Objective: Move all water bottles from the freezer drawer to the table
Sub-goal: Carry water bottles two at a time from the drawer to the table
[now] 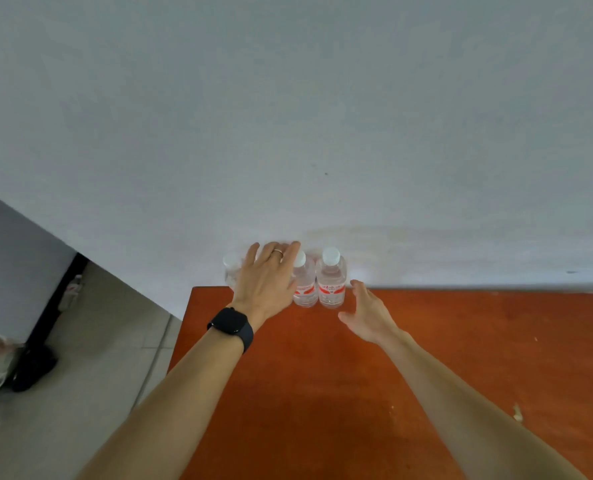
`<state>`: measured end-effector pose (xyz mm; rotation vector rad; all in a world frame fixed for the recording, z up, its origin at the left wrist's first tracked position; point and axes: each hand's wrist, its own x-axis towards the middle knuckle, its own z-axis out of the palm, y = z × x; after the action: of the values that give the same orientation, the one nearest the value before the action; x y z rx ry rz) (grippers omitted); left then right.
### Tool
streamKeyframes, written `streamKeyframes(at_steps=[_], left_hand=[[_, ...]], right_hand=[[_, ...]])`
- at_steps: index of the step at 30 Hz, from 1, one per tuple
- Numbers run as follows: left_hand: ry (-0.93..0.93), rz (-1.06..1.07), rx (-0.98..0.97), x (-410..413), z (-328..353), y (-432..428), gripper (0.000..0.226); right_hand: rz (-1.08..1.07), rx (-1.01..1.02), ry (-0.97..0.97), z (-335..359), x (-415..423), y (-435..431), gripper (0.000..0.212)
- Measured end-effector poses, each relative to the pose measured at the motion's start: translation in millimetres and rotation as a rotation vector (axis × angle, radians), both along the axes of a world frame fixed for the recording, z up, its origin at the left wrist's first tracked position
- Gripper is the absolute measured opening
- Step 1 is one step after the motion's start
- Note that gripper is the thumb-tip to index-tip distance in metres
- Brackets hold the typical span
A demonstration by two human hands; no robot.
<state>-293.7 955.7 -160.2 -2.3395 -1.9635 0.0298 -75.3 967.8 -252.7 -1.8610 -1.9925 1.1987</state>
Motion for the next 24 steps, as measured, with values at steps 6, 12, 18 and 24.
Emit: streamKeyframes(at_steps=[6,12,18,24], left_hand=[[-0.169,-0.122,0.064,37,5,-67,0.052],[-0.423,-0.226,-0.198,117,-1,-132,0.053],[-0.462,-0.522,-0.247,245,17,-187,0.047],[-0.416,-0.899,-0.233,379,56,-281,0.044]], right_hand=[[-0.018,0.145,-0.042,65,49,-75,0.045],[-0.182,0.353,-0.110,130,127,-198,0.036],[-0.471,0.478,-0.310,166,214,-335,0.031],[-0.832,0.467,-0.488,187,287,-495,0.046]])
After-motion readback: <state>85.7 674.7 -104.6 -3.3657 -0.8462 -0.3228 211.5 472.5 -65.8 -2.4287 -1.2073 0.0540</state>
